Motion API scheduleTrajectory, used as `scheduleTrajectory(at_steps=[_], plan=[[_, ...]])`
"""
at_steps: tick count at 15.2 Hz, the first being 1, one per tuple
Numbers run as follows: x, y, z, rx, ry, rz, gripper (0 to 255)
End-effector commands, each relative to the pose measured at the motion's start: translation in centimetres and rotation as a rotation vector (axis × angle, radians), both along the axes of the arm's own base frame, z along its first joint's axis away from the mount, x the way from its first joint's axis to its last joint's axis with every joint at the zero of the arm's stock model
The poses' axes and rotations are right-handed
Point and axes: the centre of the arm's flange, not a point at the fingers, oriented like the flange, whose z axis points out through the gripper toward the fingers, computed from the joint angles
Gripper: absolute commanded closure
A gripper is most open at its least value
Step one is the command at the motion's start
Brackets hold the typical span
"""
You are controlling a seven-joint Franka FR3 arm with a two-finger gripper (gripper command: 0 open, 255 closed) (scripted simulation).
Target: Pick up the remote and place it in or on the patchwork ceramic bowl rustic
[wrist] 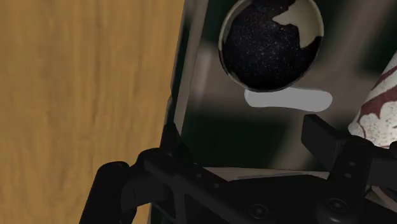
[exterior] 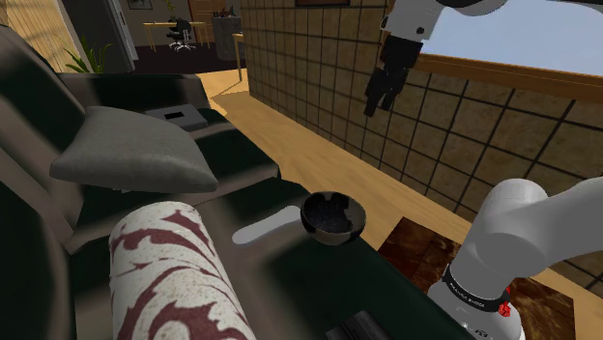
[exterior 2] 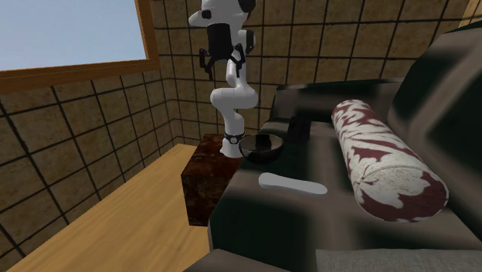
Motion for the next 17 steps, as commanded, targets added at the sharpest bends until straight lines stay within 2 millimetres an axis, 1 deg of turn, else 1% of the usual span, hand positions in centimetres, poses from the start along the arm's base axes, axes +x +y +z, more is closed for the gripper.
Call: scheduleTrajectory(at_steps=[1,5,9,13,17], plan=[[0.0,0.0,0.0,0.0,0.0,0.0,0],[4.1,2.0,-3.1,-0.029,0.006,0.165,0],[7.8,4.6,-6.4,-0.058,0.013,0.33,0],[11.0,7.7,-9.7,-0.086,0.019,0.495,0],[13.7,11.2,-13.1,-0.115,0.026,0.661,0]])
